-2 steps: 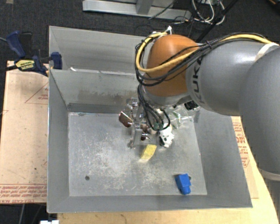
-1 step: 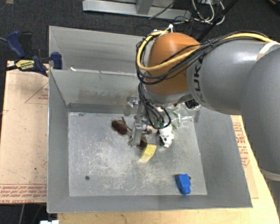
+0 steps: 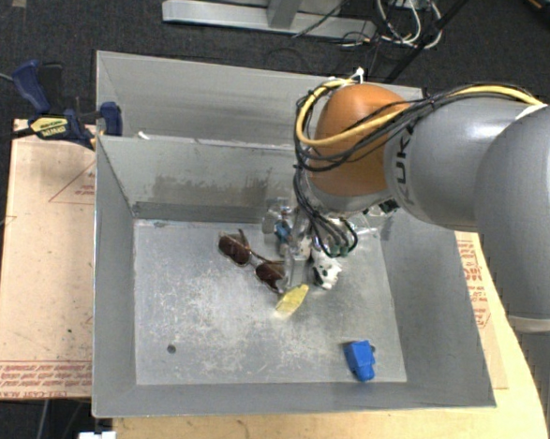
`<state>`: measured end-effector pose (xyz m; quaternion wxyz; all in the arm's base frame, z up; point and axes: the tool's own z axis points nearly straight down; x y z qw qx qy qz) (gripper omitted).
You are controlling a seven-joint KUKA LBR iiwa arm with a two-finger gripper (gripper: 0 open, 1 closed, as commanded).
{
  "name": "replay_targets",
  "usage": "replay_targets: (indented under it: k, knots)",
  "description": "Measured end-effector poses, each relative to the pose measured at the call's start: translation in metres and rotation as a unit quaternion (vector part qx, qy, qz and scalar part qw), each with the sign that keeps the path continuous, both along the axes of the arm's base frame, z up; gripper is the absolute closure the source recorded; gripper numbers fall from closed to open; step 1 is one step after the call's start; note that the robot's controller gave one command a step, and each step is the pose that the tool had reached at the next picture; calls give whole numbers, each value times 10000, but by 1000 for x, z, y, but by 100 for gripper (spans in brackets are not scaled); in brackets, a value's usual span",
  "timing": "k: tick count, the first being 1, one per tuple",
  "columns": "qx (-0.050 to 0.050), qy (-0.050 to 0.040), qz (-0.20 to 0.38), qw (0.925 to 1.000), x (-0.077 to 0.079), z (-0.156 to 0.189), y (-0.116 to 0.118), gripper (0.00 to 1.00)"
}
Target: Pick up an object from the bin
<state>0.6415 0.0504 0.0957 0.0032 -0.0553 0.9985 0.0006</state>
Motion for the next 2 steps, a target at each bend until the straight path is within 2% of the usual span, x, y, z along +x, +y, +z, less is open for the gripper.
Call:
replay_targets:
  k: [1,2]
  knots:
    - [-1,13,-422,9991,6,4,8,0]
    - [0,24,-249,9997,-12,6,-8,0]
